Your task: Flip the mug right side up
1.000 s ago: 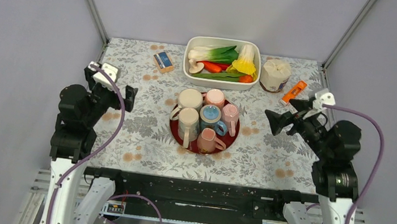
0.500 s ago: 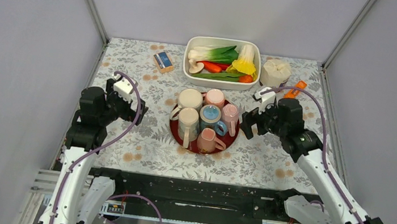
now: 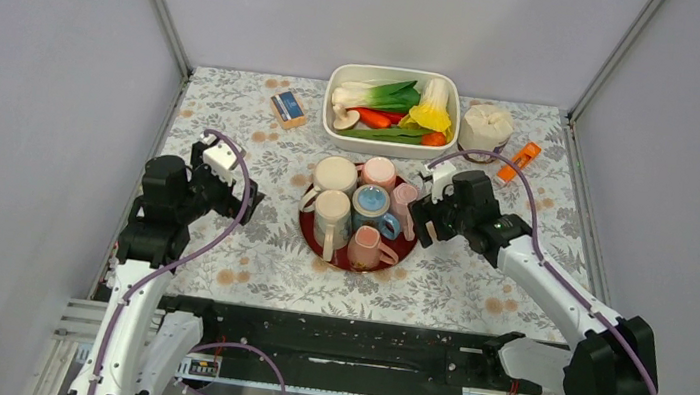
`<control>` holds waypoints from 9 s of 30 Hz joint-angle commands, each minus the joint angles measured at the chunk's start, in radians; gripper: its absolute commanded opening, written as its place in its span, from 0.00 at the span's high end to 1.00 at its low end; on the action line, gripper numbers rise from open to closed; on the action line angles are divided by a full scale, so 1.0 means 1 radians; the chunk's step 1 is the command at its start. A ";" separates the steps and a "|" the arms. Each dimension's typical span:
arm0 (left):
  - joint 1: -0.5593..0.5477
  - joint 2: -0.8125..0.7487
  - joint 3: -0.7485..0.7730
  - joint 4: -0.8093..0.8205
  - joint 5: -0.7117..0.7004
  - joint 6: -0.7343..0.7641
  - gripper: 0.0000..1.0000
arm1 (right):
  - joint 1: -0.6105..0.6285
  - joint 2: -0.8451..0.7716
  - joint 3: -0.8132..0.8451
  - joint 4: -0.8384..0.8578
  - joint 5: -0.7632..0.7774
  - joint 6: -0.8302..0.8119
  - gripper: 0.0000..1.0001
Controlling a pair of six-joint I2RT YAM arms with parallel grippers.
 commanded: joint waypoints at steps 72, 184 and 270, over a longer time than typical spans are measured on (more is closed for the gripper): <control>0.005 -0.001 -0.026 0.077 -0.001 0.019 0.01 | 0.109 0.274 0.098 0.183 0.170 0.121 1.00; -0.460 0.887 0.044 2.082 0.123 -1.705 0.37 | -0.044 0.081 0.008 1.229 -0.503 1.123 1.00; -0.365 0.800 0.066 1.834 0.203 -1.540 0.86 | 0.120 0.207 -0.029 1.402 -0.455 1.031 1.00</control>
